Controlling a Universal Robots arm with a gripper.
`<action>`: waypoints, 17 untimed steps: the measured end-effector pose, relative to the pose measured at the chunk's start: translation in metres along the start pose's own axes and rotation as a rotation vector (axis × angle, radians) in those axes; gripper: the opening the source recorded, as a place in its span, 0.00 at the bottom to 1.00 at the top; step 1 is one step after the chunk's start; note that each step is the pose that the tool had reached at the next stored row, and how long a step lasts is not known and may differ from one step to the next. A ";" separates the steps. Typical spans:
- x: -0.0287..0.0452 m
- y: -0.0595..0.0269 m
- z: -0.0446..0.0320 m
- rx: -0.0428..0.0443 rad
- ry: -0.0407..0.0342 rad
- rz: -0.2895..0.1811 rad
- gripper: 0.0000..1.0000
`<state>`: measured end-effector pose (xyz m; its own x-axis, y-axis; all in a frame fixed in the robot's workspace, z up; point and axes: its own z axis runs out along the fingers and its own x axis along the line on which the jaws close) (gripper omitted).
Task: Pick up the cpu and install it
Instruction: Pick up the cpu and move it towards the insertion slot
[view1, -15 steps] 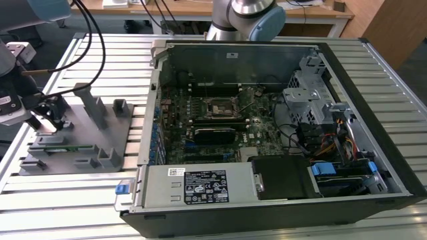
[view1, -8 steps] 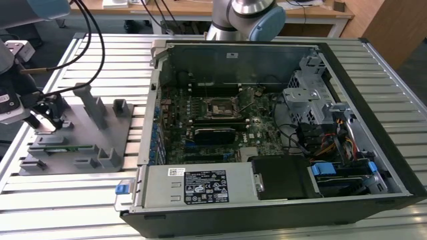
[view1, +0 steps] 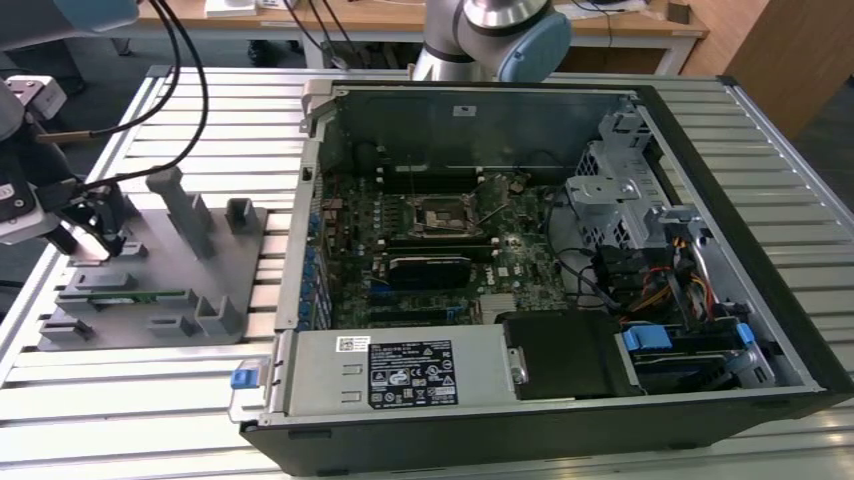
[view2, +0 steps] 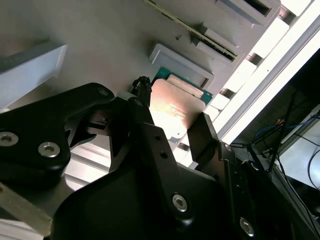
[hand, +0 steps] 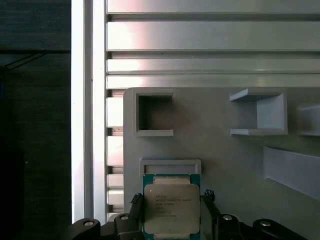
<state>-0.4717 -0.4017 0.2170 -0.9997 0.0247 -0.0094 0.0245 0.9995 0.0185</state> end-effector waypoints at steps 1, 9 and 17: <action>0.0000 0.0000 -0.0007 0.0000 0.0000 0.000 0.54; -0.0001 0.0001 -0.0059 -0.0001 -0.0002 0.000 0.54; -0.0001 0.0002 -0.0110 -0.0001 -0.0005 0.000 0.54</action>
<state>-0.4717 -0.4017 0.2280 -0.9996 0.0247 -0.0099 0.0245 0.9995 0.0186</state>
